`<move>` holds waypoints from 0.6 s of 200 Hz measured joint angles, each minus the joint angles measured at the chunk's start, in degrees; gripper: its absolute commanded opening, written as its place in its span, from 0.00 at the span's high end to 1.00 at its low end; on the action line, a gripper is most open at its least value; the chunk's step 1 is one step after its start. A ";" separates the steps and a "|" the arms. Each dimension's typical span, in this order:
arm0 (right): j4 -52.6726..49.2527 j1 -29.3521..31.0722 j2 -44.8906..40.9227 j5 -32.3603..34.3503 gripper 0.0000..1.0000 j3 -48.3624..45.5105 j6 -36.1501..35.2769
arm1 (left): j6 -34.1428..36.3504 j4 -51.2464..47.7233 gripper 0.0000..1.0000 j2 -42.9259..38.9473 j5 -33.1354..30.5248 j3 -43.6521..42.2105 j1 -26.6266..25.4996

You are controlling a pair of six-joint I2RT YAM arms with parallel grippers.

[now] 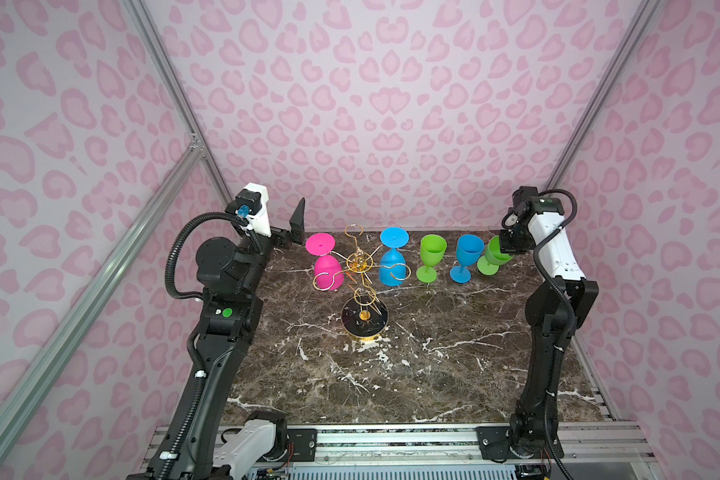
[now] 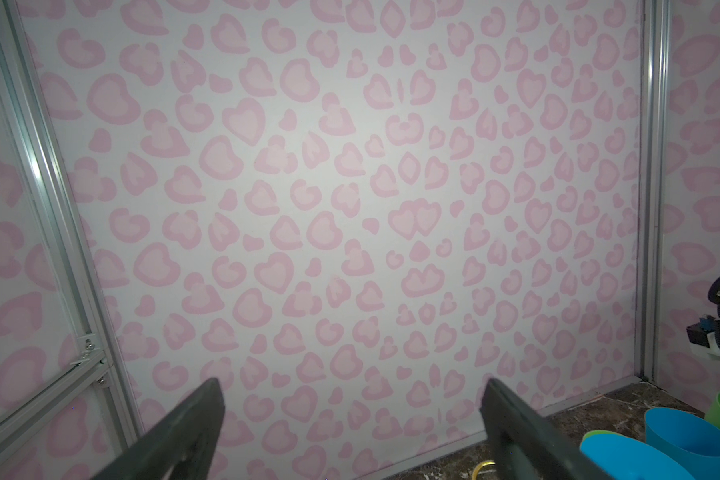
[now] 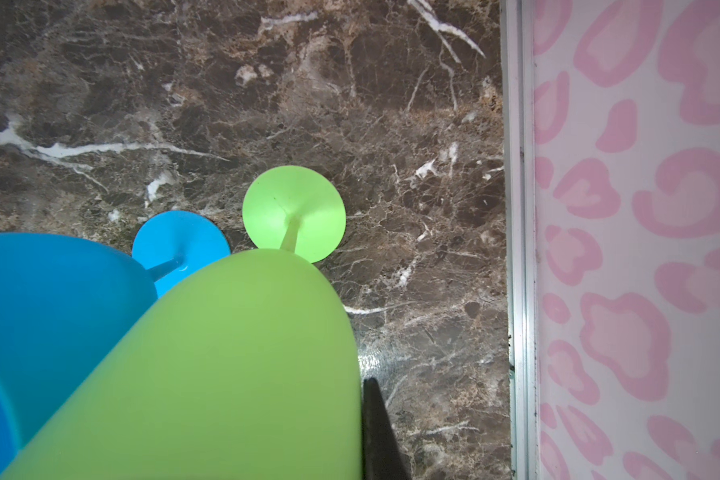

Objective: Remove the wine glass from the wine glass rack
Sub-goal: 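Lower the lime-green glass upright onto the table beside the blue glass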

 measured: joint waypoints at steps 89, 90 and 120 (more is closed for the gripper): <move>-0.15 0.28 -0.55 0.02 0.93 -1.20 0.00 | -0.02 -0.24 0.03 -0.46 0.39 0.02 0.07; -0.15 0.28 -0.55 0.02 0.93 -1.22 0.00 | -0.02 -0.24 0.03 -0.46 0.39 0.02 0.07; -0.17 0.37 -0.61 0.02 0.90 -1.31 0.02 | -0.02 -0.28 0.03 -0.46 0.59 0.02 0.07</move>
